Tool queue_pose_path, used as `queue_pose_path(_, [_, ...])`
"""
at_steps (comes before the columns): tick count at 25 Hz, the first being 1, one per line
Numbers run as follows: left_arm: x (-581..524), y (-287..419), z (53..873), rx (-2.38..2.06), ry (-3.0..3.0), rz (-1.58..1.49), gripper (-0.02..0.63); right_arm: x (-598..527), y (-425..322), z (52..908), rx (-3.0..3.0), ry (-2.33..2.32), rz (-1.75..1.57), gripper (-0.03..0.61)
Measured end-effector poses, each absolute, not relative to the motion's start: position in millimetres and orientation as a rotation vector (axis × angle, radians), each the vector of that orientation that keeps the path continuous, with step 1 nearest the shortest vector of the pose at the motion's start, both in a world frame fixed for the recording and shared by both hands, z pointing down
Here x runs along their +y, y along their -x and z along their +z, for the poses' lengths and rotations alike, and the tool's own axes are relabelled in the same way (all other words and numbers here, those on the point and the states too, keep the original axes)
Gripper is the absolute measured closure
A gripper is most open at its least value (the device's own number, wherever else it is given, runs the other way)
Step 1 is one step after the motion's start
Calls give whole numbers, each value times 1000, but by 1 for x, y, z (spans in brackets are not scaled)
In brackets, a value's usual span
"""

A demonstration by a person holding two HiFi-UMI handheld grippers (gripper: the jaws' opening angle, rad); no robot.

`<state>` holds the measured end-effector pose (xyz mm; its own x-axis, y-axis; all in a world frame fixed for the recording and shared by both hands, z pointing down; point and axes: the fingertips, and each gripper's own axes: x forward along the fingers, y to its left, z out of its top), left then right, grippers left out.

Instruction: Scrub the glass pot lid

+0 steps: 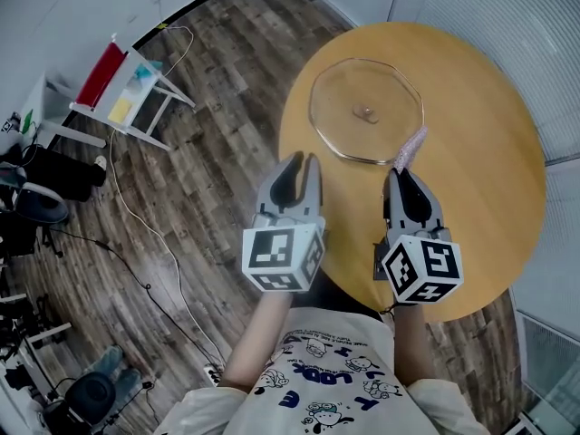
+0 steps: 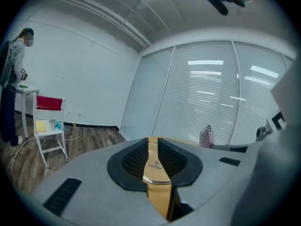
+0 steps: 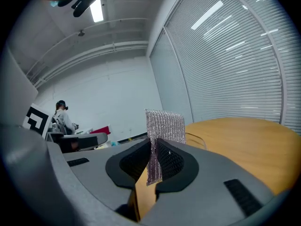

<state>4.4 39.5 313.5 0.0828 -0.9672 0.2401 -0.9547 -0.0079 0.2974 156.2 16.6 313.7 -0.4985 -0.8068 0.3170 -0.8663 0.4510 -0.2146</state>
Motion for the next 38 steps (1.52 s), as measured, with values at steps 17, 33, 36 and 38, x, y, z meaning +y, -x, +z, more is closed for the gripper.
queue_pose_path(17, [-19,16,354,-1789,-1978,-26,552,-27,-151,339,-2453,-1545,547,523])
queue_pose_path(33, [-107,47,416,-1513,-1931,70,498,-114,-132,365,-2259,-1702,595,523])
queue_pose_path(36, [-113,52,428,-1468,-1923,87,488,-123,-127,372,-2230,-1713,601,523])
queue_pose_path(38, [-117,54,436,-1436,-1912,89,486,-129,-122,377,-2205,-1711,595,523])
